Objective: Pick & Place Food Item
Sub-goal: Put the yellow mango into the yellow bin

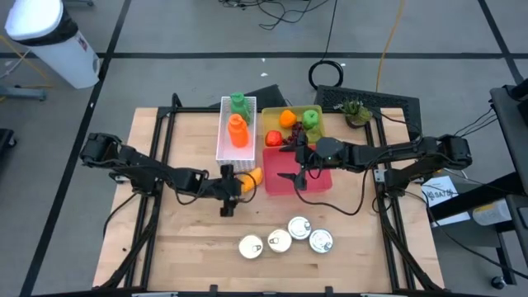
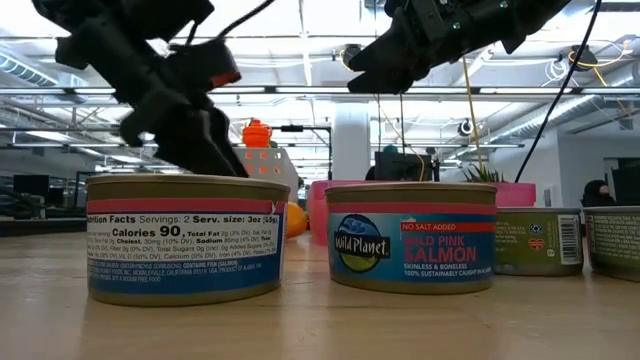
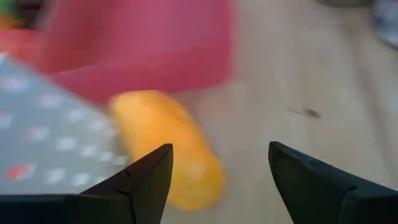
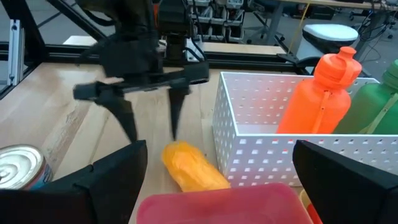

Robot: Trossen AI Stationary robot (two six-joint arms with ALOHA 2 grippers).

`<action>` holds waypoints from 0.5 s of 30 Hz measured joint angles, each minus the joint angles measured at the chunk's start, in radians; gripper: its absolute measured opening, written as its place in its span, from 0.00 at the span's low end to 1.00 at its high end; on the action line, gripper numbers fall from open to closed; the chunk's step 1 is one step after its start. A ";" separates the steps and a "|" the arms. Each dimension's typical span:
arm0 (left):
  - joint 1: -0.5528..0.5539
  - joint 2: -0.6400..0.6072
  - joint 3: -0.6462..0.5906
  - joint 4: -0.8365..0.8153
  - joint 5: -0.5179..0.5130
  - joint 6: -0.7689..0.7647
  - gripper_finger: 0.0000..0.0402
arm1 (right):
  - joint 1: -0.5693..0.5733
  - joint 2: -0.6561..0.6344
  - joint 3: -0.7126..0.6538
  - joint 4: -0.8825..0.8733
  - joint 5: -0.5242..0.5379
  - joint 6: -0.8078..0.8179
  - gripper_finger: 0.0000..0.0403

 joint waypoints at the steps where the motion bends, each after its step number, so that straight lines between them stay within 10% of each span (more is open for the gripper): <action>1: 0.006 0.001 0.000 -0.002 -0.025 -0.016 0.68 | 0.000 0.000 0.000 0.001 0.000 0.000 0.94; 15: 0.063 0.147 0.000 0.048 -0.029 -0.233 0.68 | 0.000 0.000 0.000 0.004 0.002 0.003 0.94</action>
